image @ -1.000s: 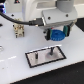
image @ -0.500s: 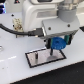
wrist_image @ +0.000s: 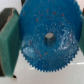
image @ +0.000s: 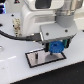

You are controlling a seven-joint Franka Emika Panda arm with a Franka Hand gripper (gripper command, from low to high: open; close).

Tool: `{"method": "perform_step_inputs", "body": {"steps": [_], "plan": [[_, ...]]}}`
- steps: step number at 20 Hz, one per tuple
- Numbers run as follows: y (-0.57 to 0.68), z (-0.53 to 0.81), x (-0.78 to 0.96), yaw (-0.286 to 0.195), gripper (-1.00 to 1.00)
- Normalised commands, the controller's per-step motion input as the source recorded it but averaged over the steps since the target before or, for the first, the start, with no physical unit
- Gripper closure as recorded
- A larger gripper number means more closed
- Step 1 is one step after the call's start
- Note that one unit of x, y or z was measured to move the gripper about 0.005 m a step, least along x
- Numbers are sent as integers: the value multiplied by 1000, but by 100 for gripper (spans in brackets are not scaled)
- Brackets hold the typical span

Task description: Insert the blue gear onto the right peg, followed by the red gear

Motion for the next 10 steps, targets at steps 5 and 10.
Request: {"method": "perform_step_inputs", "body": {"steps": [5, 10], "plan": [[-89, 239, 113, 0, 100], [-192, 44, 132, 0, 100]]}}
